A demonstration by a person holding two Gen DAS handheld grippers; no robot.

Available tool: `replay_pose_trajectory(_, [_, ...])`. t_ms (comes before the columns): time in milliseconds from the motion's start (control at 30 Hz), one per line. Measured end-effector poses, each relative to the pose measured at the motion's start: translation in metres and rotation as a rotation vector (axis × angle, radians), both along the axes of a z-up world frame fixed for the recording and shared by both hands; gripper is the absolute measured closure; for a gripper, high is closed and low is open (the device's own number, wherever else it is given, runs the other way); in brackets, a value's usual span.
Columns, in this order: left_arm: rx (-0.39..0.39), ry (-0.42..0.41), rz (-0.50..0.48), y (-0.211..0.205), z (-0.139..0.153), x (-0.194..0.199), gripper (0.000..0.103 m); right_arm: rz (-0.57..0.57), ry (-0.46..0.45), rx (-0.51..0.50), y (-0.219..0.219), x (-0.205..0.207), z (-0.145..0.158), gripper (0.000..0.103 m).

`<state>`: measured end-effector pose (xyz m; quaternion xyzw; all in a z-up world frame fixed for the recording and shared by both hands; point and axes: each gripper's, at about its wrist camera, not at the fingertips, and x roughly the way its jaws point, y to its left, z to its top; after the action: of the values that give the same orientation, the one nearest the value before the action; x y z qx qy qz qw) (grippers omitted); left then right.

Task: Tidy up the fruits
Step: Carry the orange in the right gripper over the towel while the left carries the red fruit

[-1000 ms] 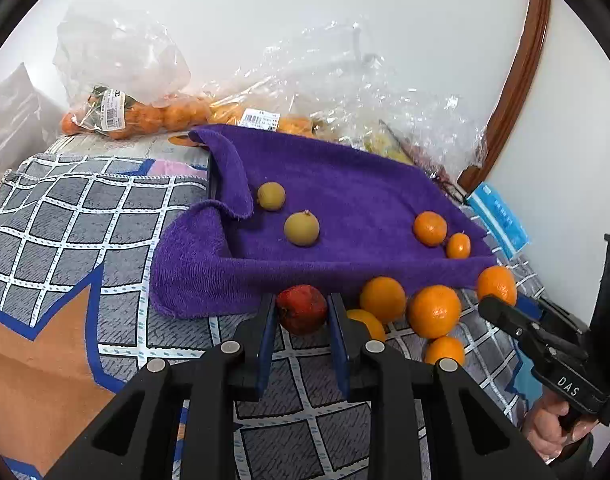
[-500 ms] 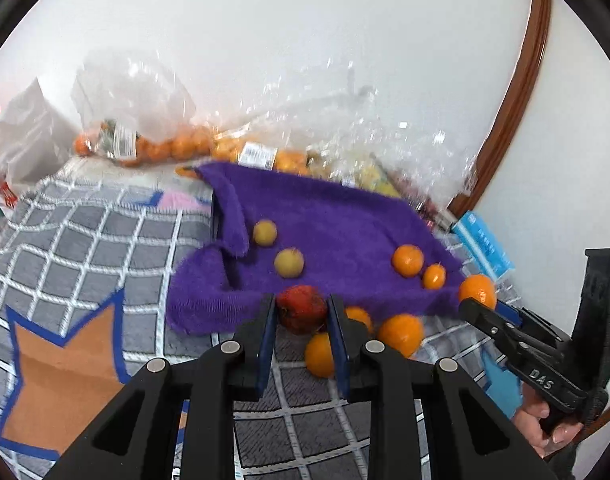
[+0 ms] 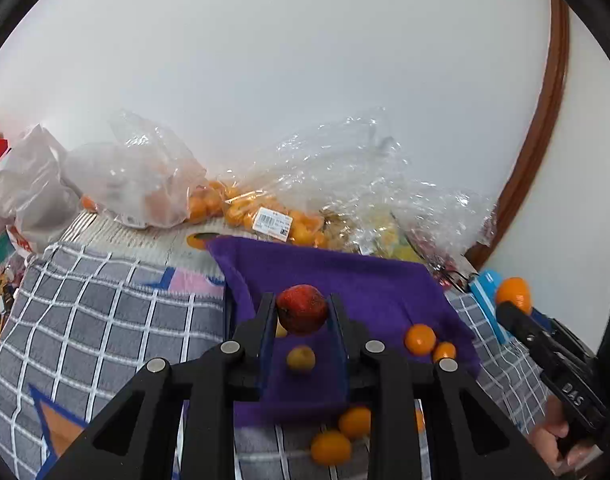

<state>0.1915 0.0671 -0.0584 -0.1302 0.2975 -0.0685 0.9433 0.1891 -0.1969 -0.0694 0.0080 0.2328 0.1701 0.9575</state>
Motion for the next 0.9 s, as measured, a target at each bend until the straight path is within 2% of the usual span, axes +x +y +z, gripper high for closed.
replay_pose_trajectory(233, [-0.053, 0.008, 0.025, 0.000, -0.022, 0.031, 0.079, -0.011, 0.035, 0.047, -0.012, 0.023, -0.022, 0.063])
replay_pose_trajectory(367, [-0.062, 0.040, 0.028, 0.003, -0.040, 0.039, 0.079, -0.043, 0.048, -0.006, -0.018, 0.027, -0.038, 0.063])
replay_pose_trajectory(600, [-0.085, 0.066, 0.027, 0.009, -0.060, 0.043, 0.079, -0.072, 0.100, -0.009, -0.031, 0.041, -0.055, 0.063])
replay_pose_trajectory(700, [-0.092, 0.064, 0.022, 0.009, -0.064, 0.044, 0.079, -0.035, 0.141, 0.015, -0.029, 0.045, -0.064, 0.063])
replay_pose_trajectory(900, [-0.101, 0.060, 0.007, 0.006, -0.071, 0.045, 0.079, 0.048, 0.187, -0.017, -0.006, 0.045, -0.079, 0.063])
